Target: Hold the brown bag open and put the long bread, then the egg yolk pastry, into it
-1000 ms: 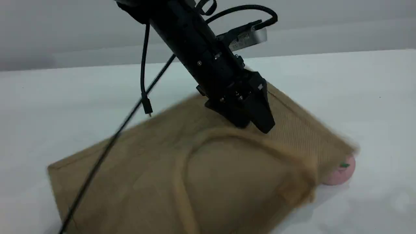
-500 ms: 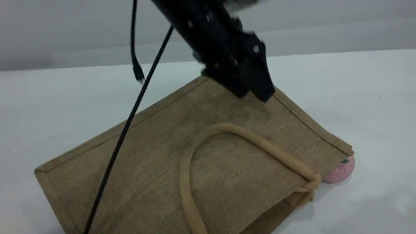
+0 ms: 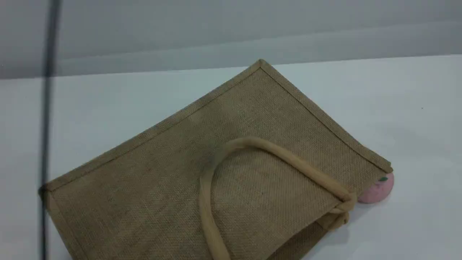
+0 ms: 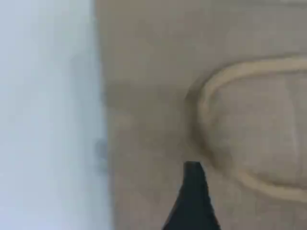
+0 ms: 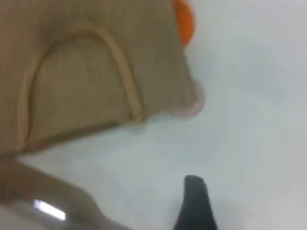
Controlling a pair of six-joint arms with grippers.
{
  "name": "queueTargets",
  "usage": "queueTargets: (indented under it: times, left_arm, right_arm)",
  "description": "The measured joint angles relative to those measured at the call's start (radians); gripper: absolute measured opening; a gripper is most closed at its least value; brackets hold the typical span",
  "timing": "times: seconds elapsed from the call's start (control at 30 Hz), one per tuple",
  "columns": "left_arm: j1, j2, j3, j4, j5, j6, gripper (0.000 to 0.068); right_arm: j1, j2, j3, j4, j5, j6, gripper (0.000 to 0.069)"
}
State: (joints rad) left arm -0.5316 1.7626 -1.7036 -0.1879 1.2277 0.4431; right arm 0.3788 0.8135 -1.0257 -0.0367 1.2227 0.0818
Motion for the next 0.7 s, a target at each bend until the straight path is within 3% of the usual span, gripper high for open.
queueTargets:
  times: [0.1, 0.2, 0.37, 0.53, 0.7]
  left_arm:
    - [-0.001, -0.087, 0.043, 0.102, -0.001, -0.088, 0.0505]
    - [-0.001, -0.169, 0.103, 0.151, -0.004, -0.147, 0.0505]
    - [-0.001, -0.339, 0.247, 0.154, -0.006, -0.243, 0.0503]
    - [-0.001, -0.546, 0.442, 0.161, -0.005, -0.278, 0.0503]
    - [-0.001, -0.784, 0.62, 0.165, -0.004, -0.326, 0.0503]
  right_arm:
    - [0.0, -0.098, 0.0, 0.004, 0.001, 0.007, 0.0461]
    - [0.0, -0.199, 0.001, 0.001, 0.003, 0.007, 0.0461]
    - [0.0, -0.367, 0.074, -0.016, 0.002, 0.05, 0.0461]
    - [0.0, -0.533, 0.231, -0.02, 0.0, 0.049, 0.046]
    - [0.0, -0.672, 0.393, -0.021, -0.107, 0.049, 0.046]
